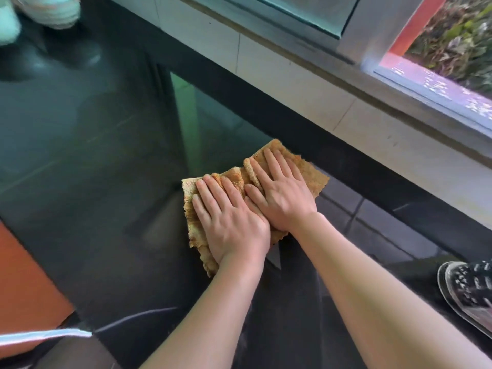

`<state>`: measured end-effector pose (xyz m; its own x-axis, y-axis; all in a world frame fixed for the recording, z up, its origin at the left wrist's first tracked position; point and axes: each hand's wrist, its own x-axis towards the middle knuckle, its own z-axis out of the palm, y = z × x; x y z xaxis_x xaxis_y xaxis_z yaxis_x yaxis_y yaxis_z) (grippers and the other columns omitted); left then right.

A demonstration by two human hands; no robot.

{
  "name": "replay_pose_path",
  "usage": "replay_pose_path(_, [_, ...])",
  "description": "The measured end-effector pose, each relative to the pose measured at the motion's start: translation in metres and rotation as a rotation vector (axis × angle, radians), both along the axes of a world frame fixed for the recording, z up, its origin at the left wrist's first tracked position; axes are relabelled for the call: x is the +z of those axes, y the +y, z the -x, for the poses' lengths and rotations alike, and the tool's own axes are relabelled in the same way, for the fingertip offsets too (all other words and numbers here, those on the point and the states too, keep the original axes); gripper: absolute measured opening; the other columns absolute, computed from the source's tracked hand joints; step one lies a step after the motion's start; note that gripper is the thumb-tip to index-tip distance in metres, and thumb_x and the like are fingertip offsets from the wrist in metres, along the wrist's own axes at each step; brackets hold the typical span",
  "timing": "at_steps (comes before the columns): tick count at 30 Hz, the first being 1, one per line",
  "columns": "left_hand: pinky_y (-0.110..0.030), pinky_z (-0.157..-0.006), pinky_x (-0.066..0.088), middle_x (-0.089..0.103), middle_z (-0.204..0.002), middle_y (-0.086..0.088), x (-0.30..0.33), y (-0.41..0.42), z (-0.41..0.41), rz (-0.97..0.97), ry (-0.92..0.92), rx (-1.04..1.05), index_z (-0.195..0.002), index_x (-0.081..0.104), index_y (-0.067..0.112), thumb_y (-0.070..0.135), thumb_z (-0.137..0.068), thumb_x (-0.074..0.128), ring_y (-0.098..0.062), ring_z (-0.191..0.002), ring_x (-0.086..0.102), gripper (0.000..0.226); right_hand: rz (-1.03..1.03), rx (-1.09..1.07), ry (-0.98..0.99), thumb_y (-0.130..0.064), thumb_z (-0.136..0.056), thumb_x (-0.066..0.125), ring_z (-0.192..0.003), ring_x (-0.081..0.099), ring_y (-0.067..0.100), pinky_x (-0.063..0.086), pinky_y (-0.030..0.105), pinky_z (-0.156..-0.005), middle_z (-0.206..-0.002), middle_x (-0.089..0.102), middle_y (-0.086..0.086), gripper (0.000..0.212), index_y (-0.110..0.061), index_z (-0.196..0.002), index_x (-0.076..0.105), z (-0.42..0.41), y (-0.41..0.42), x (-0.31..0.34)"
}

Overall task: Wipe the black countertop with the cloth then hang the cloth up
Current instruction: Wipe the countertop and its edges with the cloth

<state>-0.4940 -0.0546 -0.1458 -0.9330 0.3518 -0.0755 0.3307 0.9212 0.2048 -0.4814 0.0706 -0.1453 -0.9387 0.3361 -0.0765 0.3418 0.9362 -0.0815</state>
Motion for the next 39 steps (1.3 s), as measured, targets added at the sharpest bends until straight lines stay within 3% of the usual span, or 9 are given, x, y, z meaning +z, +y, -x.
replay_pose_path(5, [-0.055, -0.126, -0.002, -0.008, -0.169, -0.025, -0.002, 0.025, -0.071, -0.045, -0.016, -0.073, -0.16, -0.002, 0.002, 0.037, -0.101, 0.015, -0.04, -0.156, -0.01, 0.07, 0.003, -0.081, -0.014, -0.065, -0.1, 0.01, -0.156, -0.008, 0.021, 0.0, 0.045, -0.126, -0.171, 0.0, 0.005, 0.066, -0.037, -0.16, 0.004, -0.081, 0.023, 0.001])
replay_pose_path(13, [-0.056, -0.125, -0.006, -0.013, -0.167, -0.026, -0.001, 0.038, -0.16, -0.1, -0.06, -0.201, -0.16, -0.005, 0.002, 0.036, -0.102, 0.011, -0.04, -0.155, -0.016, 0.068, -0.008, -0.221, -0.034, -0.064, -0.101, 0.011, -0.156, -0.009, 0.021, 0.0, 0.046, -0.127, -0.171, -0.002, 0.006, 0.067, -0.034, -0.161, 0.005, -0.187, 0.03, 0.005])
replay_pose_path(21, [-0.054, -0.123, -0.018, -0.028, -0.163, -0.023, 0.0, 0.021, -0.193, -0.167, -0.111, -0.298, -0.155, -0.019, 0.002, 0.035, -0.106, 0.007, -0.038, -0.152, -0.028, 0.064, -0.028, -0.342, -0.077, -0.062, -0.098, 0.009, -0.156, -0.013, 0.021, -0.003, 0.044, -0.126, -0.17, -0.009, 0.008, 0.071, -0.029, -0.161, 0.002, -0.237, 0.009, 0.003])
replay_pose_path(33, [-0.05, -0.115, -0.033, -0.034, -0.16, -0.019, -0.001, -0.012, -0.118, -0.208, -0.131, -0.311, -0.154, -0.021, 0.003, 0.034, -0.107, 0.011, -0.033, -0.149, -0.035, 0.065, -0.022, -0.427, -0.119, -0.074, -0.087, -0.008, -0.153, -0.022, 0.02, -0.008, 0.043, -0.126, -0.168, -0.018, 0.008, 0.087, -0.029, -0.161, -0.004, -0.16, -0.026, 0.006])
replay_pose_path(39, [-0.051, -0.122, -0.021, -0.021, -0.166, -0.019, -0.004, -0.041, -0.03, -0.19, -0.089, -0.242, -0.158, -0.011, 0.004, 0.036, -0.106, 0.012, -0.033, -0.154, -0.023, 0.065, -0.029, -0.391, -0.113, -0.072, -0.09, 0.0, -0.154, -0.021, 0.023, -0.007, 0.044, -0.126, -0.168, -0.017, 0.01, 0.084, -0.028, -0.161, -0.003, -0.064, -0.053, 0.006])
